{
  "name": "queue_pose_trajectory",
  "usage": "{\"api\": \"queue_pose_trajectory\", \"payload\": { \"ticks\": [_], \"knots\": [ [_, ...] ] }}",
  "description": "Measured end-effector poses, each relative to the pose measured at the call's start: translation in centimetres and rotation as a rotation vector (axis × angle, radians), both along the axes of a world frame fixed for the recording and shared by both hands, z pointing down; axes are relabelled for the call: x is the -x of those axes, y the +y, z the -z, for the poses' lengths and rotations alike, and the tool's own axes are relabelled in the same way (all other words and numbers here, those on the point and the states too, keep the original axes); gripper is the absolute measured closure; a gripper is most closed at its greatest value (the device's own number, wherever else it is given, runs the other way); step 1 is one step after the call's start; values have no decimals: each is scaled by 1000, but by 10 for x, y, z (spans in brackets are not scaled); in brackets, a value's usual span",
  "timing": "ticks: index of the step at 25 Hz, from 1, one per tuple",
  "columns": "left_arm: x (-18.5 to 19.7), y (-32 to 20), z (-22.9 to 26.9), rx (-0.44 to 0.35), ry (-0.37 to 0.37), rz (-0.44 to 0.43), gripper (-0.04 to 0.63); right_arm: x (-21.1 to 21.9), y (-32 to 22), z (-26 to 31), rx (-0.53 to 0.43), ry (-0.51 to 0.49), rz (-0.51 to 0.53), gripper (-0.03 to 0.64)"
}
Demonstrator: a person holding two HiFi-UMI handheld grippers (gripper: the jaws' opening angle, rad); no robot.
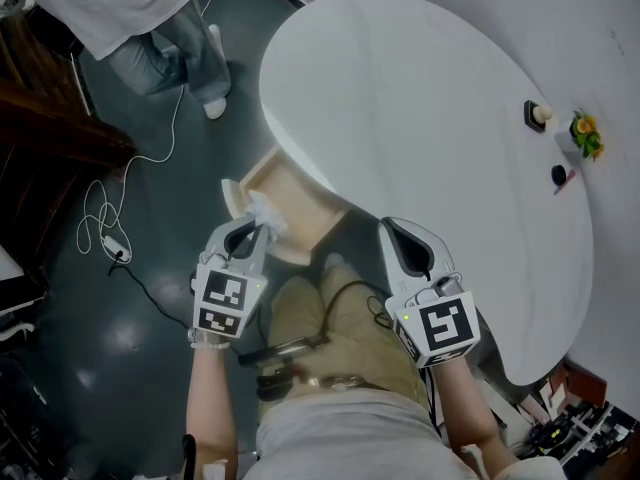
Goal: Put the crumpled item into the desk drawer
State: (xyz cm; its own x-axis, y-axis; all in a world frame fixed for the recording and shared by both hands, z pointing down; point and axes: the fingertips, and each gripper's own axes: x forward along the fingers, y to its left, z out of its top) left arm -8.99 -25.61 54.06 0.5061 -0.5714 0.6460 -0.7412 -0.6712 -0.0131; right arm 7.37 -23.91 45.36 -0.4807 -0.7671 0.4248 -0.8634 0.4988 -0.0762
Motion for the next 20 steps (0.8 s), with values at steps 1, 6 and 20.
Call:
{"api": "queue_pose_trajectory", "payload": {
  "ticks": [1,6,20],
  "knots": [
    [-1,-1,-8,14,-7,-2,597,-1,-1,-3,3,1,-2,612],
    [-9,-10,-39,60,-56,-53,597,-5,-7,-13,9,4,-5,612],
    [-42,-9,-121,278,-353,-250,595,-28,-7,-42,25,-7,-55,612]
  ]
}}
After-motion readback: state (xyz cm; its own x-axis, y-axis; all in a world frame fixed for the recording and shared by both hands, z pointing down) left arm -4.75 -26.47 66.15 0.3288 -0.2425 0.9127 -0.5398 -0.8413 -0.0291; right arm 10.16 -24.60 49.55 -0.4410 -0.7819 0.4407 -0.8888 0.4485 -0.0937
